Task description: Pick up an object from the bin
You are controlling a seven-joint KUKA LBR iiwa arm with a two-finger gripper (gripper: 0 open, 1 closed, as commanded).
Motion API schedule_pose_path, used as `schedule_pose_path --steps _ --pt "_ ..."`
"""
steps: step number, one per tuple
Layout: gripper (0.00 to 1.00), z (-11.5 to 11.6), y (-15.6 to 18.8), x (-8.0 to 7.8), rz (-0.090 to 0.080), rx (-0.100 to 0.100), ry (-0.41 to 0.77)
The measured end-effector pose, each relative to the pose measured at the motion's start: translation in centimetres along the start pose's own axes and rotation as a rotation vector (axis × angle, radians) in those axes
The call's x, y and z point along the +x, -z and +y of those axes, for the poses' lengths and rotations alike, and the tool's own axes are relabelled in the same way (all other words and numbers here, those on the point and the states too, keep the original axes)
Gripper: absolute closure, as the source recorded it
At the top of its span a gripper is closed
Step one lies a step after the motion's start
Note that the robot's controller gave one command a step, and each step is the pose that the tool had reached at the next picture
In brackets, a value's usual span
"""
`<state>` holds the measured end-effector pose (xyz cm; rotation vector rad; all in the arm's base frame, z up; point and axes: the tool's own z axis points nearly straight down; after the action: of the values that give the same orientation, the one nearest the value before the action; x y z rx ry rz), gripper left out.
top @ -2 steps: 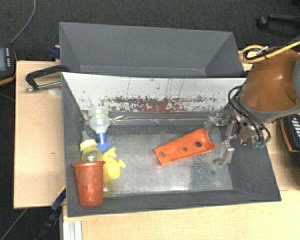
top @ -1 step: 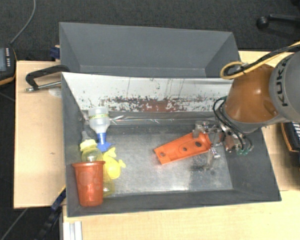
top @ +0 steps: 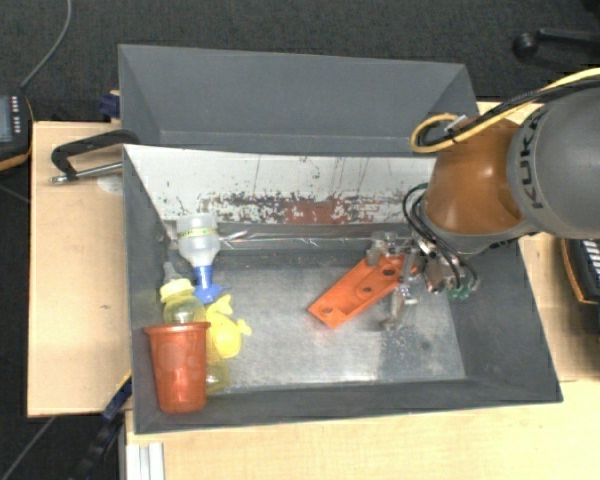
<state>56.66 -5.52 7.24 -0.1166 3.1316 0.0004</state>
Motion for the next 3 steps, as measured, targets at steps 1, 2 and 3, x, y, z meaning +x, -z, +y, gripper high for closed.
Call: schedule_pose_path --steps 1,2,3 --pt "1.00 1.85 -0.14 -2.69 -0.006 -0.001 0.165" --pt "1.00 1.86 -0.14 -2.69 -0.006 0.000 0.166" --pt "1.00 1.86 -0.14 -2.69 -0.006 0.000 0.166"
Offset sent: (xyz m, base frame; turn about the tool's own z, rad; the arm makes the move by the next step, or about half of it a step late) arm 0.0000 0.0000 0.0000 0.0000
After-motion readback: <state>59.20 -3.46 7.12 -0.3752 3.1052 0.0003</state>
